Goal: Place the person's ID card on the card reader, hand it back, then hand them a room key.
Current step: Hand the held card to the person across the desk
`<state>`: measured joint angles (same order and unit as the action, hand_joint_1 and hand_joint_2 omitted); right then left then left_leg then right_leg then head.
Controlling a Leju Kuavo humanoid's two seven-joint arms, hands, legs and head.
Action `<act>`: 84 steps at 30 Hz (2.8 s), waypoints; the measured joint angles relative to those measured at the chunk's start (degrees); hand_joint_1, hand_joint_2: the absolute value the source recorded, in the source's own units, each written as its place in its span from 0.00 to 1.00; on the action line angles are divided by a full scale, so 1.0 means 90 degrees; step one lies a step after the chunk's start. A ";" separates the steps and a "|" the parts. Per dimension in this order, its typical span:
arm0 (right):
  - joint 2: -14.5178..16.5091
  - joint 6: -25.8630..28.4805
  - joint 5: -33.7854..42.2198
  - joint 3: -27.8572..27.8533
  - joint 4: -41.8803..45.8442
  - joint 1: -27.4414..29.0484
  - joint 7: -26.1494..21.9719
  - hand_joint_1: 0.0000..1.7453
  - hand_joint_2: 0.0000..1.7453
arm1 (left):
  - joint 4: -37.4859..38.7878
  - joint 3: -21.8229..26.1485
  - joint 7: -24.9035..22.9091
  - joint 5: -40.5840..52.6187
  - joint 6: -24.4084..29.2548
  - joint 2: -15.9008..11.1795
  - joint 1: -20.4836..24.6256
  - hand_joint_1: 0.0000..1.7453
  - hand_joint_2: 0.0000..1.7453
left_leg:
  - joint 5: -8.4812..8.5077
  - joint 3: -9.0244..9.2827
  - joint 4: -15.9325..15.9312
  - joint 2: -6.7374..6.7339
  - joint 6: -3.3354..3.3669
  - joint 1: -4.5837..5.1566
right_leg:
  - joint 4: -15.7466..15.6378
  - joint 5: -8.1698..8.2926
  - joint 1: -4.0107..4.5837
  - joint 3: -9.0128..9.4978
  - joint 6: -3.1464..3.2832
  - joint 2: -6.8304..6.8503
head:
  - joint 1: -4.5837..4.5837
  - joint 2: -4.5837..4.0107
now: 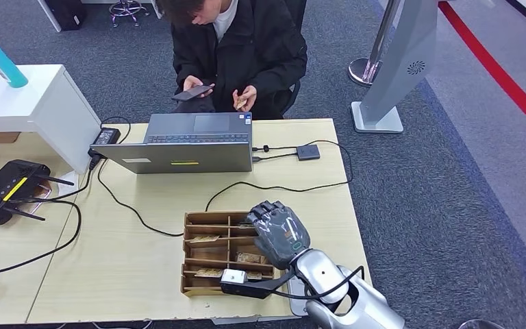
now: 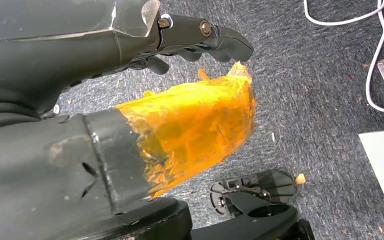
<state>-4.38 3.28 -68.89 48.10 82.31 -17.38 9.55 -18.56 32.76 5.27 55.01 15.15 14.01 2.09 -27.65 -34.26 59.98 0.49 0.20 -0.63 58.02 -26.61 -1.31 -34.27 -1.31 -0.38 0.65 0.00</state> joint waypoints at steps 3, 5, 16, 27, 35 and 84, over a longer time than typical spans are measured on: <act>0.0001 0.0000 -0.0001 -0.0001 -0.0006 -0.0011 0.0000 0.51 1.00 | 0.0000 -0.0005 0.0000 0.0001 0.0000 0.0000 0.0000 0.00 0.00 | 0.0000 0.0000 0.0000 0.0000 0.0000 0.0000 | 0.0000 0.0000 0.0000 0.0000 0.0000 0.0000 | -0.0001 0.0000; 0.0001 0.0000 -0.0001 -0.0001 -0.0012 -0.0018 0.0000 0.66 1.00 | 0.0000 -0.0010 0.0000 0.0001 0.0000 0.0000 0.0000 0.00 0.00 | 0.0000 0.0000 0.0000 0.0000 0.0000 0.0000 | 0.0000 0.0000 0.0000 0.0000 0.0000 0.0000 | -0.0001 0.0000; 0.0082 0.0074 -0.0050 -0.0029 -0.0169 -0.0059 0.0073 0.80 1.00 | -0.0002 -0.0050 -0.0039 0.0024 -0.0010 0.0002 0.0003 0.00 0.00 | 0.0000 0.0001 0.0000 0.0000 0.0000 0.0000 | 0.0000 0.0000 0.0000 0.0000 0.0000 0.0000 | -0.0001 0.0000; 0.0126 0.0123 -0.0076 -0.0049 -0.0280 -0.0069 0.0073 0.80 1.00 | -0.0005 -0.0092 -0.0039 0.0025 -0.0010 0.0002 0.0003 0.00 0.00 | 0.0000 0.0003 0.0000 -0.0001 0.0000 0.0000 | 0.0000 0.0000 0.0000 0.0001 0.0000 0.0000 | -0.0001 0.0000; 0.0147 0.0160 -0.0092 -0.0053 -0.0307 -0.0075 0.0056 0.95 1.00 | -0.0015 -0.0115 -0.0039 0.0028 -0.0009 0.0002 0.0002 0.00 0.00 | 0.0000 0.0004 0.0000 -0.0001 0.0000 0.0000 | 0.0000 0.0000 0.0000 0.0001 0.0000 -0.0001 | -0.0001 0.0000; -0.0182 0.1659 -0.0481 -0.0593 0.2568 0.0458 -0.0479 1.00 1.00 | -0.0109 -0.0148 0.0203 -0.0303 0.0098 0.0000 -0.0207 0.00 0.00 | 0.0000 0.0003 0.0000 -0.0002 0.0000 0.0000 | 0.0000 0.0000 0.0000 -0.0001 0.0000 -0.0002 | 0.0000 0.0000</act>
<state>-6.02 18.21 -73.22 42.76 105.42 -13.25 5.24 -19.54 31.43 7.09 52.28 16.03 14.01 0.23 -27.65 -34.24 59.98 0.48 0.20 -0.63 58.02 -26.61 -1.30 -34.28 -1.31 -0.40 0.65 0.00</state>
